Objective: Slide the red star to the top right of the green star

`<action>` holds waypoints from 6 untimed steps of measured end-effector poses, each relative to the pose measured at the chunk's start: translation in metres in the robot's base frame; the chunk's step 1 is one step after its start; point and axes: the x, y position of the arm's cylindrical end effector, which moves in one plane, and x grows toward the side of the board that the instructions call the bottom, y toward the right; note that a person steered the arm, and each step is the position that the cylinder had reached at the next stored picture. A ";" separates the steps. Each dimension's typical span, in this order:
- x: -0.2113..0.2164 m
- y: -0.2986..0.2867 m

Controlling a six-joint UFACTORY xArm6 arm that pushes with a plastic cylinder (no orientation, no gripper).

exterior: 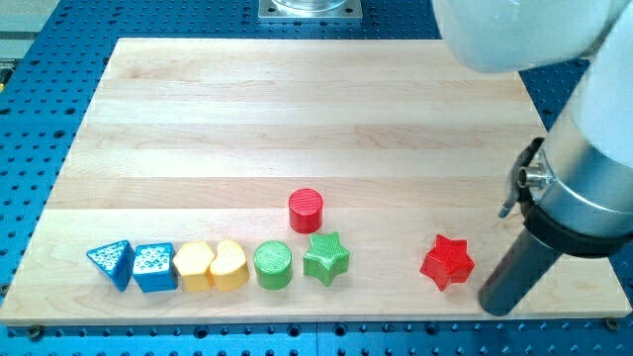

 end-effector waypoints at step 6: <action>-0.070 -0.078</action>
